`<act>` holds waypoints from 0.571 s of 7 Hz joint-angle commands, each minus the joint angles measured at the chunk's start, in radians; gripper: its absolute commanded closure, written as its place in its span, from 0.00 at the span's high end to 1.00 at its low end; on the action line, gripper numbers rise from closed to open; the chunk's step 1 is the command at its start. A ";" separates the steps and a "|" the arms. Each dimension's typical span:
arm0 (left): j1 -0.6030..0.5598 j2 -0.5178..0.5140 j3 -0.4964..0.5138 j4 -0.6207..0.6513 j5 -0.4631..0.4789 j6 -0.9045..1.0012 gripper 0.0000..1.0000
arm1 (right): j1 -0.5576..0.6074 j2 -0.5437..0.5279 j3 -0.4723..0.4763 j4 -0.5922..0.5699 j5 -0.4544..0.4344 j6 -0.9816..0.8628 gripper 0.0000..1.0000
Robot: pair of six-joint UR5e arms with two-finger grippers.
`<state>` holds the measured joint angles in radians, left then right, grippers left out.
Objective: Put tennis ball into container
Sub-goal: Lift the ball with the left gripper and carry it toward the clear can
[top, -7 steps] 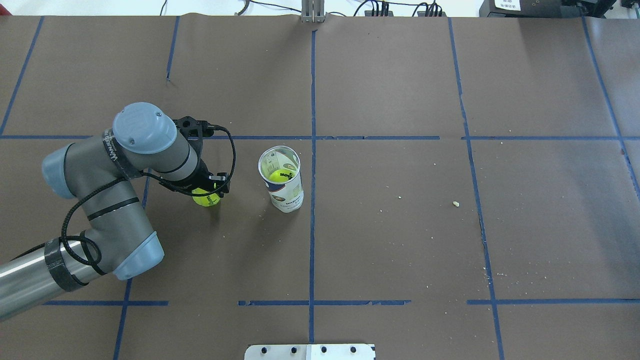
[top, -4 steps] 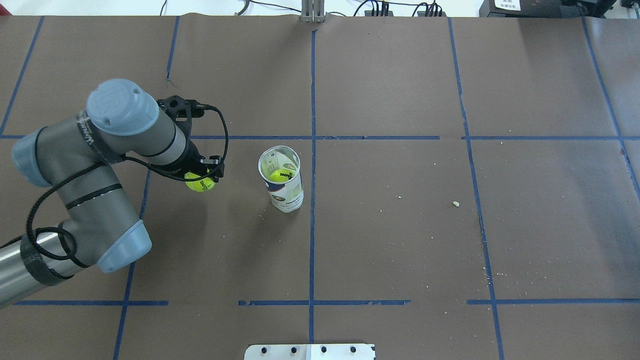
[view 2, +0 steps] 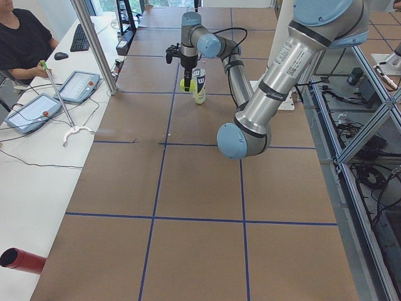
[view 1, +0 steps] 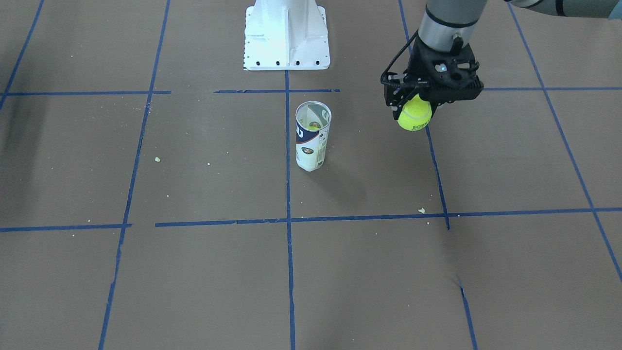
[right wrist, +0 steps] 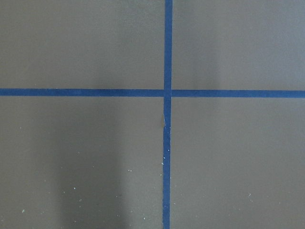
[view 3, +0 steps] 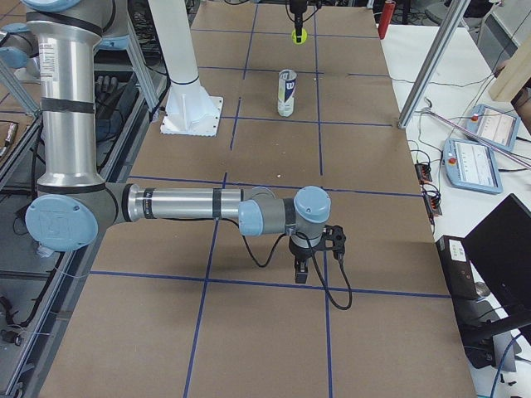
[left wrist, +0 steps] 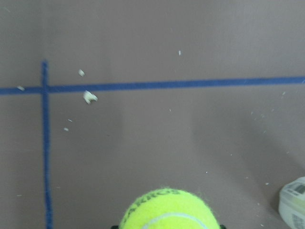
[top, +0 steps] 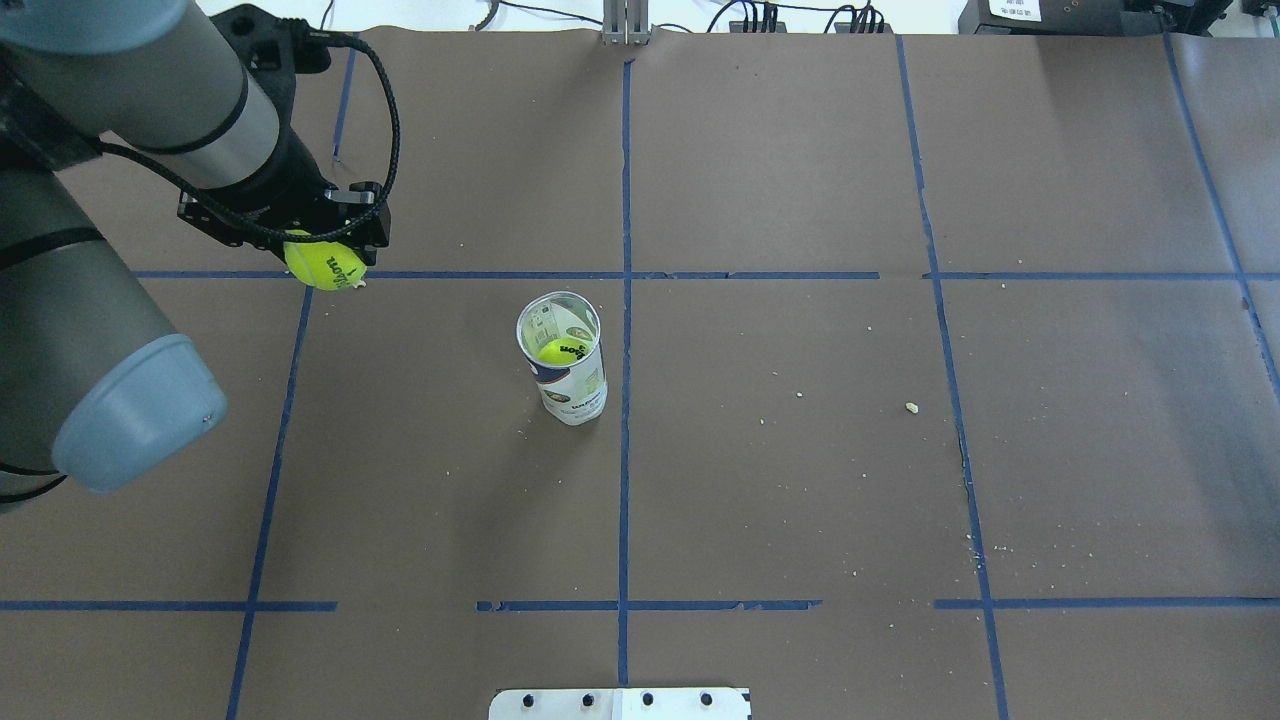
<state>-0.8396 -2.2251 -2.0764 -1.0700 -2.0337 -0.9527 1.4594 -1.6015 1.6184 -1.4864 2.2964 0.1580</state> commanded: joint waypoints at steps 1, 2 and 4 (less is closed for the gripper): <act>0.005 -0.135 0.060 0.067 -0.057 -0.094 0.00 | 0.001 0.000 0.000 0.000 0.000 0.000 1.00; 0.052 -0.200 0.128 0.065 -0.059 -0.133 0.00 | 0.001 0.000 0.000 0.000 0.000 0.000 1.00; 0.119 -0.228 0.206 -0.040 -0.056 -0.228 0.00 | 0.001 0.000 0.000 0.000 0.000 0.000 1.00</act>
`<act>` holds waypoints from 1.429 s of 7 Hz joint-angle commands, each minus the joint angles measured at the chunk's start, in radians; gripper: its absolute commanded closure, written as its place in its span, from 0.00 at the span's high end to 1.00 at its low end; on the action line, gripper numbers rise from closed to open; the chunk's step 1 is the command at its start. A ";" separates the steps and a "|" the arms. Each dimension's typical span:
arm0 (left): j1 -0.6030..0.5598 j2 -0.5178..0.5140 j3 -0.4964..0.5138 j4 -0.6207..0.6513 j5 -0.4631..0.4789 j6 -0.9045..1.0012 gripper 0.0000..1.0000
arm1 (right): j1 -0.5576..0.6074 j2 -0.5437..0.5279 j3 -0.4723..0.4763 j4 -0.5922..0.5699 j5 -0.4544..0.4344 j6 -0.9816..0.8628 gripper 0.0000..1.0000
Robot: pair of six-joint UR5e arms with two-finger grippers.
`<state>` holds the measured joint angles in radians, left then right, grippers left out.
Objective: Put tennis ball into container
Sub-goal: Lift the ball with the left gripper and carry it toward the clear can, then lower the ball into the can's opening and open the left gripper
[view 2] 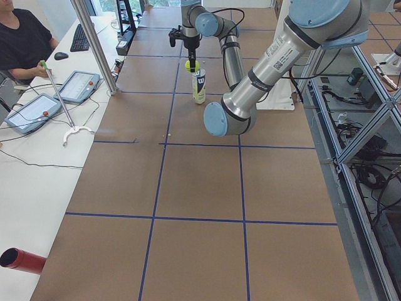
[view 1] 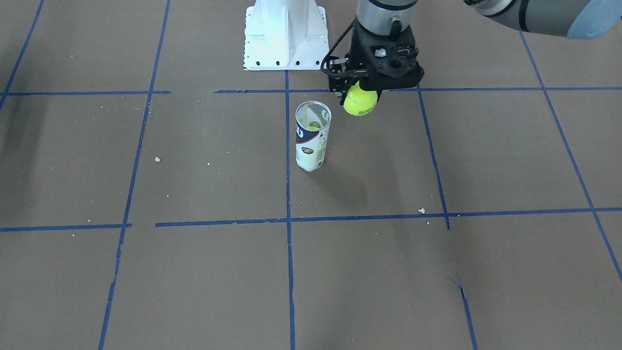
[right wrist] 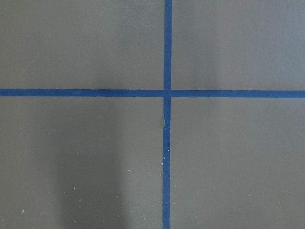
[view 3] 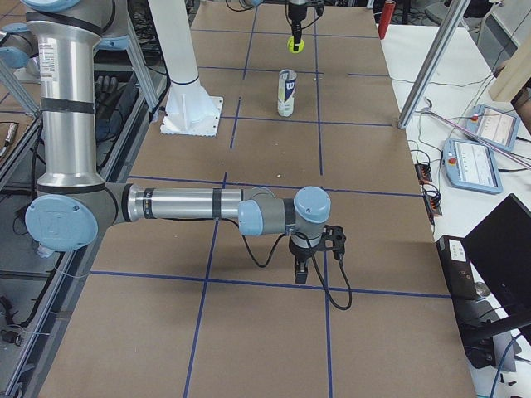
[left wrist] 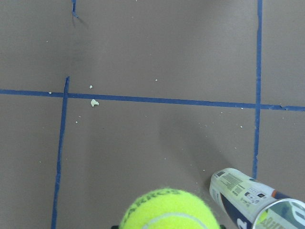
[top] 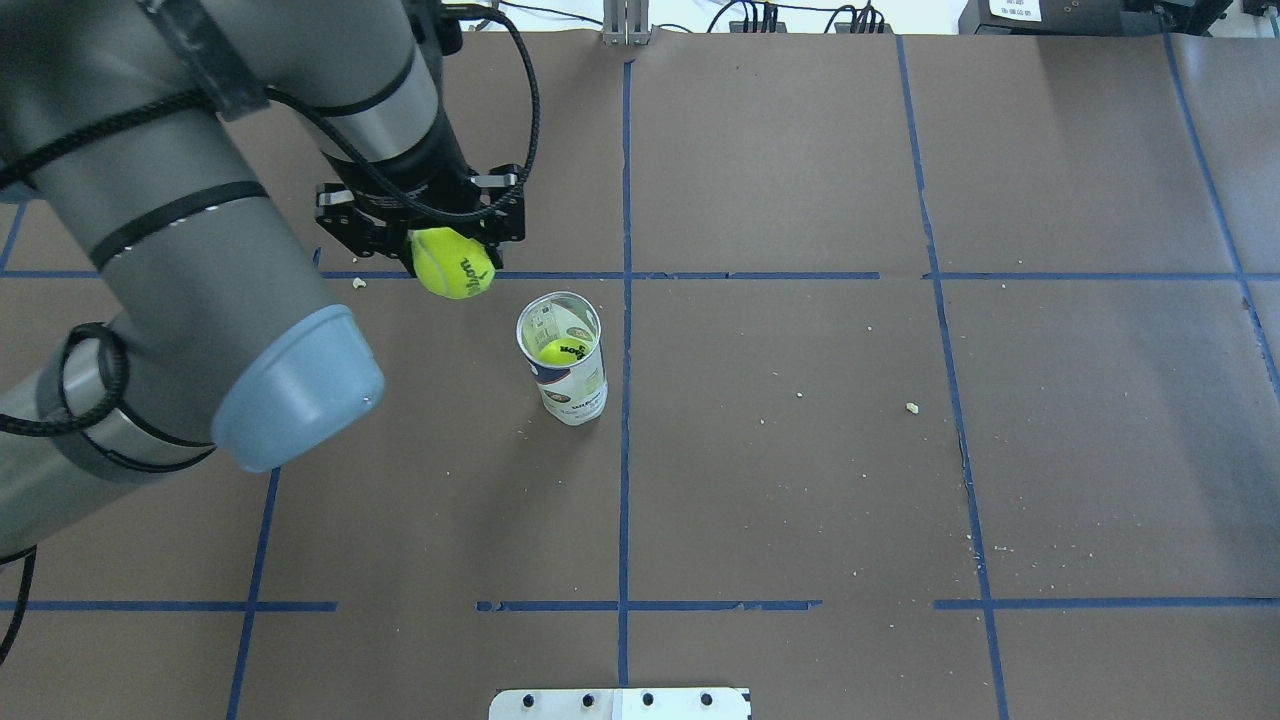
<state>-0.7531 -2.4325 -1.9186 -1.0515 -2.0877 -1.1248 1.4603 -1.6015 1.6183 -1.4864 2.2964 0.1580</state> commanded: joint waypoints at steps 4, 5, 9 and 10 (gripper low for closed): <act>0.069 -0.019 0.101 -0.134 -0.002 -0.072 0.00 | 0.000 0.000 0.000 0.000 0.000 0.000 1.00; 0.072 -0.017 0.102 -0.140 -0.002 -0.072 0.00 | 0.000 0.000 0.000 0.000 0.000 0.000 1.00; 0.084 -0.013 0.093 -0.157 -0.005 -0.064 0.99 | 0.000 0.000 0.000 0.000 0.000 0.000 1.00; 0.084 -0.010 0.084 -0.160 -0.005 -0.066 1.00 | 0.000 0.000 0.000 0.000 0.000 0.000 1.00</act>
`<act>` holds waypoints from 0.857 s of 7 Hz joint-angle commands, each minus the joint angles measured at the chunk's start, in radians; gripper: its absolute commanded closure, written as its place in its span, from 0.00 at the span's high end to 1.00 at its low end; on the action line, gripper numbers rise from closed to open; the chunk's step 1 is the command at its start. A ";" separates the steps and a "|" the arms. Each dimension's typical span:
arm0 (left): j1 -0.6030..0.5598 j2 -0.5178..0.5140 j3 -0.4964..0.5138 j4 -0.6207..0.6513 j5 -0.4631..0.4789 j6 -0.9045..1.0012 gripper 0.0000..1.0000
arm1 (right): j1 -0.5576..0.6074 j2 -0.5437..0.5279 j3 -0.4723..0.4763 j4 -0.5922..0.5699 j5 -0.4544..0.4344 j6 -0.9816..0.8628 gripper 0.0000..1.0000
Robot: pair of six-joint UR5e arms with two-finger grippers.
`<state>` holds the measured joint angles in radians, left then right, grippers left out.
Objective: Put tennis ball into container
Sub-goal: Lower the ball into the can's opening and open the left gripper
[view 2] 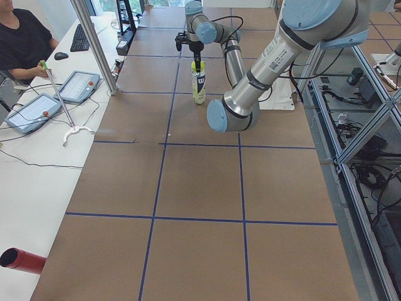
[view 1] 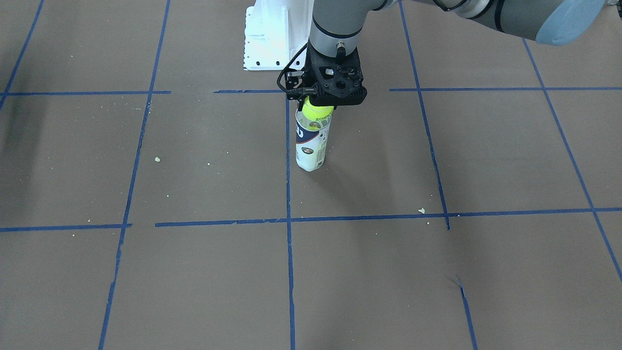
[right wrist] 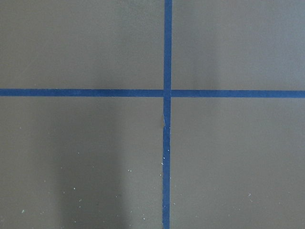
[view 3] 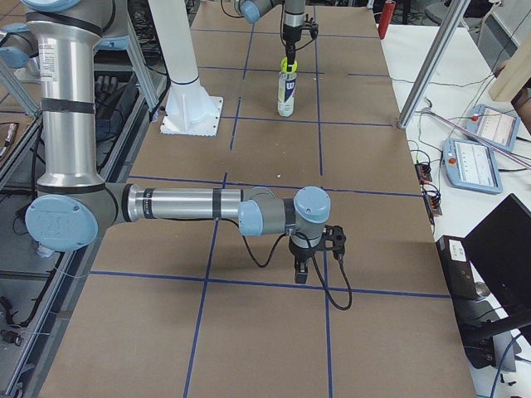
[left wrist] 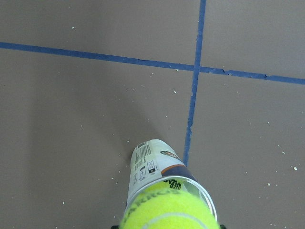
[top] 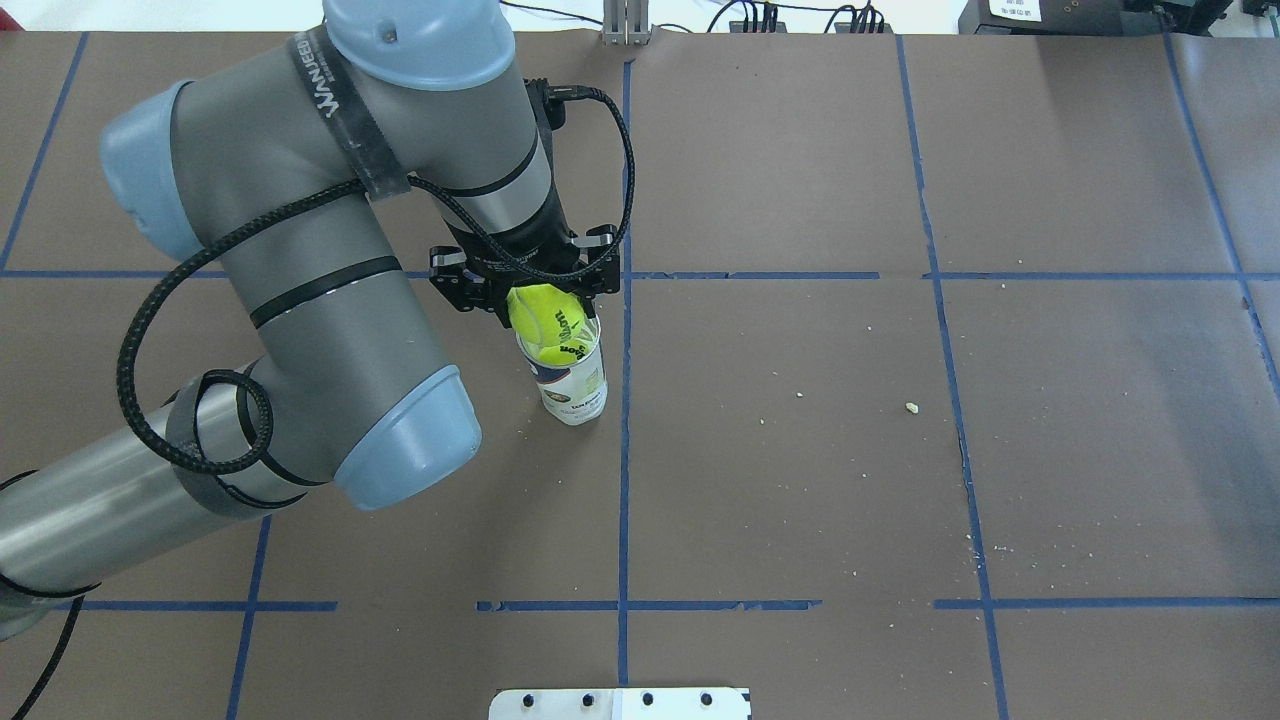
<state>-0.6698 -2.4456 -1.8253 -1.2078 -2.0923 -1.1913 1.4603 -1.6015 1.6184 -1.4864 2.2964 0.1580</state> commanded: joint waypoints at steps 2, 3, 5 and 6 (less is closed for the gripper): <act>0.001 0.005 -0.018 -0.004 0.000 0.006 1.00 | 0.000 0.000 0.000 0.000 0.000 0.000 1.00; -0.001 0.005 -0.035 -0.004 0.009 0.010 1.00 | 0.000 0.000 0.000 0.000 0.000 0.000 1.00; -0.004 0.089 -0.145 -0.012 0.014 0.044 1.00 | 0.000 0.000 0.000 0.000 0.000 0.000 1.00; -0.066 0.111 -0.141 -0.012 0.015 0.167 1.00 | 0.000 0.000 0.000 0.000 0.000 0.000 1.00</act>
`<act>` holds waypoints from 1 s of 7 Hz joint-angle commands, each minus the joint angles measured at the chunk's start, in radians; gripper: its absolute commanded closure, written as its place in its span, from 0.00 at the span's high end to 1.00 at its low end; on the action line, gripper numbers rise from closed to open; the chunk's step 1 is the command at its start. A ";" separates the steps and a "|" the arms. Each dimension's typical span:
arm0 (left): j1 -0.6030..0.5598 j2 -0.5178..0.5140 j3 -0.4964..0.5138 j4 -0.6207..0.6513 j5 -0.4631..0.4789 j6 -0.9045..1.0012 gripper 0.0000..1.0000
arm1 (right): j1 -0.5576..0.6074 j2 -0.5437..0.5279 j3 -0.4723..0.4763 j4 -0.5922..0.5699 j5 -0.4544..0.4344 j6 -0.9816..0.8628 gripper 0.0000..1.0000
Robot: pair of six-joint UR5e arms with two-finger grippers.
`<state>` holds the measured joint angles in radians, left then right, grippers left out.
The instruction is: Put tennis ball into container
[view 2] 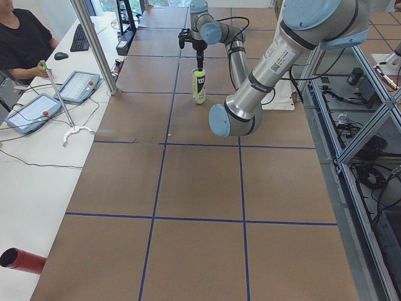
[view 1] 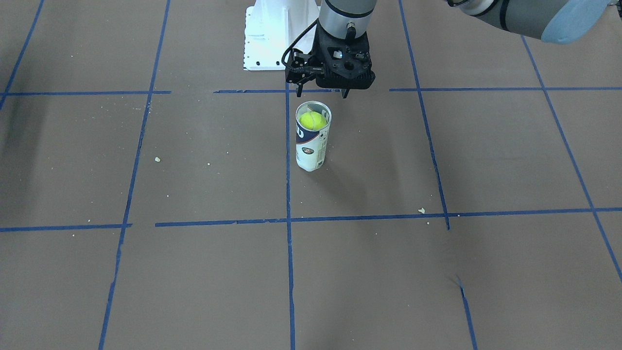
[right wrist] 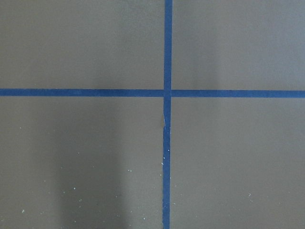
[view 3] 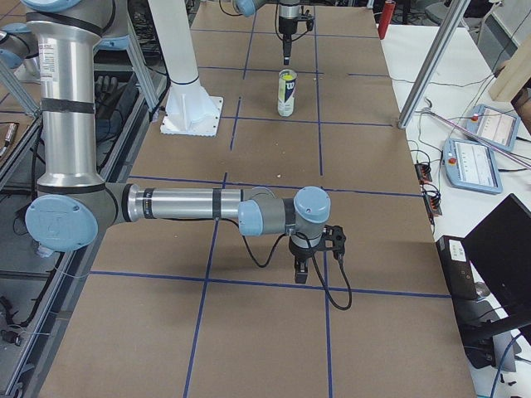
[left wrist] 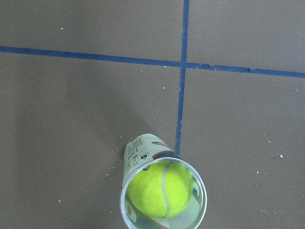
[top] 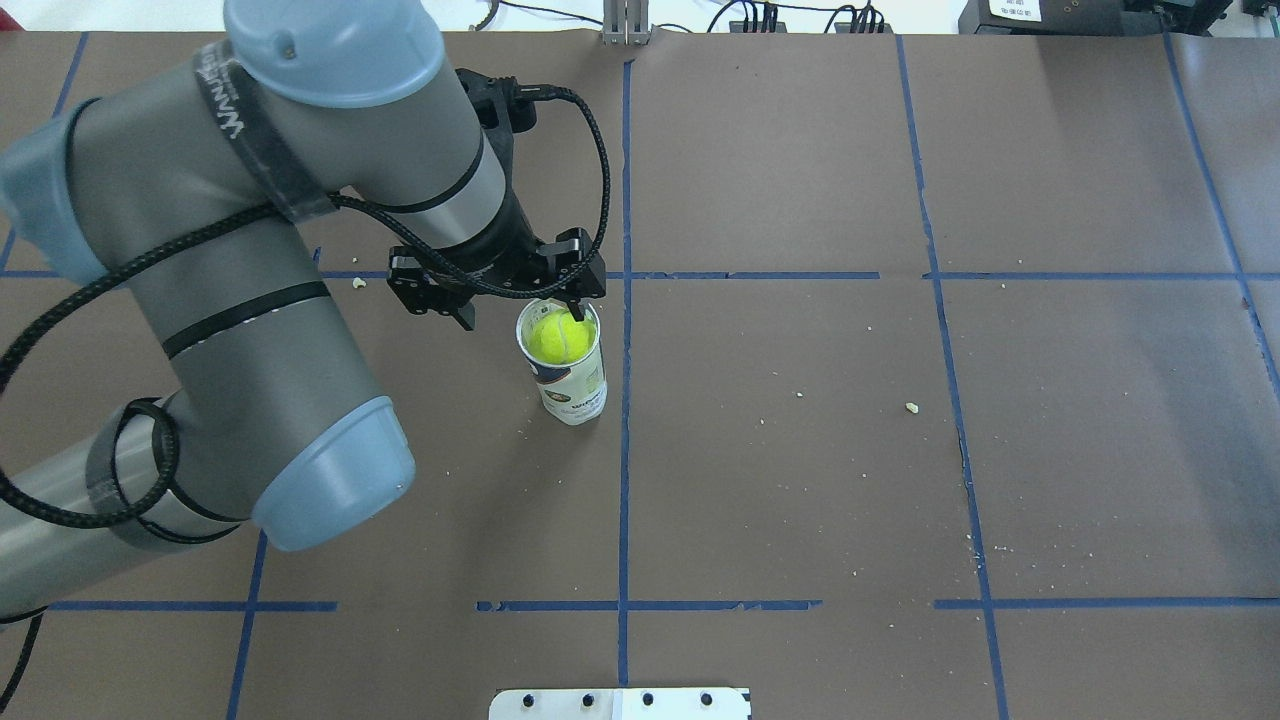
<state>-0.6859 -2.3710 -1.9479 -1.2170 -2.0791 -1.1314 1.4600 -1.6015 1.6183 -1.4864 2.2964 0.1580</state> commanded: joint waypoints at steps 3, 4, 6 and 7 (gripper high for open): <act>-0.411 0.285 0.018 -0.083 -0.025 0.599 1.00 | 0.000 0.000 0.000 0.000 0.000 0.000 1.00; -0.555 0.408 0.086 -0.164 -0.111 0.787 1.00 | 0.000 0.000 0.000 0.000 0.000 0.000 1.00; -0.777 0.595 0.252 -0.257 -0.208 1.150 1.00 | 0.000 0.000 0.000 0.000 0.000 0.000 1.00; -0.834 0.671 0.291 -0.266 -0.208 1.227 1.00 | 0.000 0.000 0.000 0.000 0.000 0.000 1.00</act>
<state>-1.4300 -1.7988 -1.7222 -1.4562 -2.2698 -0.0416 1.4604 -1.6015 1.6183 -1.4864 2.2964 0.1580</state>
